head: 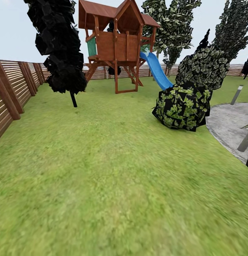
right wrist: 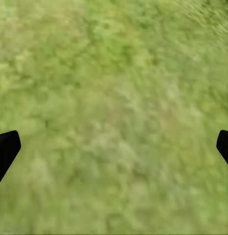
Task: In the garden, pick up the pesticide atomizer on the floor and spray pesticide onto both trees until each tree trunk is fully covered.
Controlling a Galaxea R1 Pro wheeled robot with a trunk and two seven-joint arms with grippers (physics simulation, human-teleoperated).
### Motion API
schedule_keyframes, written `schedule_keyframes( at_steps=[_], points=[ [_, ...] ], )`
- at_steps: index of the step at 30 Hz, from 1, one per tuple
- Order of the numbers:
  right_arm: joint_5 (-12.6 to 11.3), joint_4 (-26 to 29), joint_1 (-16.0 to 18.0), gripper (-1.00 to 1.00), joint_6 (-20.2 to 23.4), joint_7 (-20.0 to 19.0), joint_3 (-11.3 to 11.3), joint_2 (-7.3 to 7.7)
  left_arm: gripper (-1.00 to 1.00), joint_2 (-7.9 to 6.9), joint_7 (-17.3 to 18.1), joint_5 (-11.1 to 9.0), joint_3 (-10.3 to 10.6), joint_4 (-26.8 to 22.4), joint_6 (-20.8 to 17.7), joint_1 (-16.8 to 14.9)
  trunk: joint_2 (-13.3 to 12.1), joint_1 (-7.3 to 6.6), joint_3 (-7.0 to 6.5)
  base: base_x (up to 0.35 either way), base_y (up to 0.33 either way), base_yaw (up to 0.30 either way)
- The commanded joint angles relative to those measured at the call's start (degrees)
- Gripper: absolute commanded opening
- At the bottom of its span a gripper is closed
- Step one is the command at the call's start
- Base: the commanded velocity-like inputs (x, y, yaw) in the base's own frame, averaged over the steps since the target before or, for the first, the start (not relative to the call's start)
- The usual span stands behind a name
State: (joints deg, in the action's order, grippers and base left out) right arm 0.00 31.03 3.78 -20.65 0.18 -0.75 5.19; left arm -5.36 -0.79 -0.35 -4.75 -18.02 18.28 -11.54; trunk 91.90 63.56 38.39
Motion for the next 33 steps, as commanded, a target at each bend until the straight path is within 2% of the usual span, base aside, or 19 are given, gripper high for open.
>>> schedule_keyframes(
  at_steps=[1, 21, 33],
  points=[
    [0.00, 0.00, 0.00, 1.00, 0.00, 0.00, -0.02, 0.00, 1.00, 0.00, 0.00, 0.00, 0.00, 0.00, 0.00, 0.00, 0.00, 0.00, 0.00, 0.339, 0.000, 0.000],
    [0.00, 0.00, 0.00, 1.00, 0.00, 0.00, -0.04, 0.00, 1.00, 0.00, 0.00, 0.00, 0.00, 0.00, 0.00, 0.01, 0.00, 0.00, 0.00, 0.339, 0.000, -0.007],
    [0.00, 0.00, 0.00, 1.00, 0.00, 0.00, 0.00, 0.00, 1.00, 0.00, 0.01, 0.00, 0.00, 0.00, 0.00, 0.00, 0.00, 0.00, 0.00, 0.339, 0.000, -0.207]
  ],
)
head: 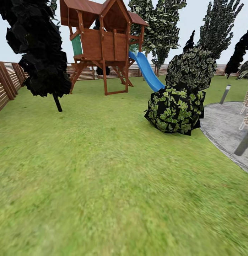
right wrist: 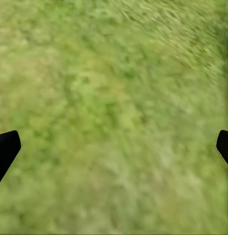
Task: In the garden, pick up the pesticide atomizer on the floor and spray pesticide onto both trees until each tree trunk is fully covered.
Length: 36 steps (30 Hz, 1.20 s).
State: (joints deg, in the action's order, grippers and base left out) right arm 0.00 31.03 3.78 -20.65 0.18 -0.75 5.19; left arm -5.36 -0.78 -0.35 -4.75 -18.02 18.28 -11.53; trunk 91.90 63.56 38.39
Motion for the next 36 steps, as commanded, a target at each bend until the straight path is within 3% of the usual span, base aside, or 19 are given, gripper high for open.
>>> schedule_keyframes(
  at_steps=[1, 12, 36],
  points=[
    [0.00, 0.00, 0.00, 1.00, 0.00, 0.00, 0.00, 0.00, 1.00, 0.00, 0.00, 0.00, 0.00, 0.00, 0.00, -0.01, 0.00, 0.00, 0.00, 0.339, 0.000, -0.277],
    [0.00, 0.00, 0.00, 1.00, 0.00, 0.00, 0.02, 0.00, 1.00, 0.00, -0.01, 0.00, 0.00, 0.00, 0.00, -0.01, 0.00, 0.00, 0.00, 0.339, 0.000, -0.281],
    [0.00, 0.00, 0.00, 1.00, 0.00, 0.00, -0.04, 0.00, 1.00, 0.00, -0.01, 0.00, 0.00, 0.00, 0.00, 0.02, 0.00, 0.00, 0.00, 0.339, 0.076, -0.010]
  ],
)
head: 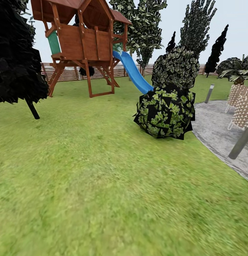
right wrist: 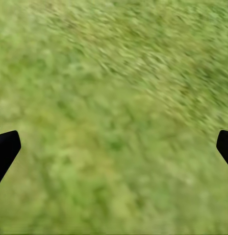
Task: In the garden, pick up the pesticide atomizer on the floor and spray pesticide onto both trees until each tree trunk is fully covered.
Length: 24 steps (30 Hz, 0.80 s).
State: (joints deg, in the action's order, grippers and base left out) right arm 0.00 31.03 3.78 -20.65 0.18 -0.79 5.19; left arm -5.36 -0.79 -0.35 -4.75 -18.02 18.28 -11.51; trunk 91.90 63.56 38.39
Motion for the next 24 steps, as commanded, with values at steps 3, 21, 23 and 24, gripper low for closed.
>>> schedule_keyframes(
  at_steps=[3, 21, 23, 24],
  points=[
    [0.00, 0.00, 0.00, 1.00, 0.00, 0.00, 0.00, 0.00, 1.00, 0.00, 0.00, 0.00, 0.00, 0.00, 0.00, 0.00, 0.00, 0.00, 0.00, 0.339, 0.097, 0.000],
    [0.00, 0.00, 0.00, 1.00, 0.00, 0.00, 0.00, 0.00, 1.00, 0.00, 0.00, 0.00, 0.00, 0.00, 0.00, 0.00, 0.00, 0.00, 0.00, 0.339, 0.099, 0.000],
    [0.00, 0.00, 0.00, 1.00, 0.00, 0.00, 0.00, 0.00, 1.00, 0.00, 0.00, -0.01, 0.00, 0.00, 0.00, 0.00, 0.00, 0.00, 0.00, 0.340, 0.104, 0.000],
    [0.00, 0.00, 0.00, 1.00, 0.00, 0.00, 0.00, 0.00, 1.00, 0.00, 0.00, -0.01, 0.00, 0.00, 0.00, 0.00, 0.00, 0.00, 0.00, 0.339, 0.107, 0.000]
  ],
)
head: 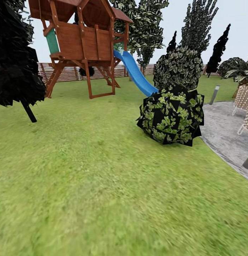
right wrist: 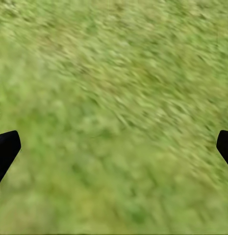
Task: In the garden, pick up the pesticide atomizer on the floor and spray pesticide onto both trees until each tree trunk is fully covered.
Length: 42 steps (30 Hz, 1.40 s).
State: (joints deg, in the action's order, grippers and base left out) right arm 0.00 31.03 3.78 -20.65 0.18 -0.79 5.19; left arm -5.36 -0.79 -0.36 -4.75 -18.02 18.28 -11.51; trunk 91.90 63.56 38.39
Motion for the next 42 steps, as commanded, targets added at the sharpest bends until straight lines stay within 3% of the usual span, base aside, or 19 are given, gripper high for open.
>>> schedule_keyframes(
  at_steps=[1, 42],
  points=[
    [0.00, 0.00, 0.00, 1.00, 0.00, 0.00, 0.00, 0.00, 1.00, 0.00, 0.00, 0.00, 0.00, 0.00, 0.00, 0.00, 0.00, 0.00, 0.00, 0.339, 0.109, 0.000],
    [0.09, 0.00, 0.00, 1.00, 0.00, -0.08, 0.09, 0.00, 1.00, 0.00, 0.00, 0.00, 0.00, 0.00, 0.00, 0.00, 0.00, 0.00, 0.00, 0.339, 0.114, 0.000]
  ],
)
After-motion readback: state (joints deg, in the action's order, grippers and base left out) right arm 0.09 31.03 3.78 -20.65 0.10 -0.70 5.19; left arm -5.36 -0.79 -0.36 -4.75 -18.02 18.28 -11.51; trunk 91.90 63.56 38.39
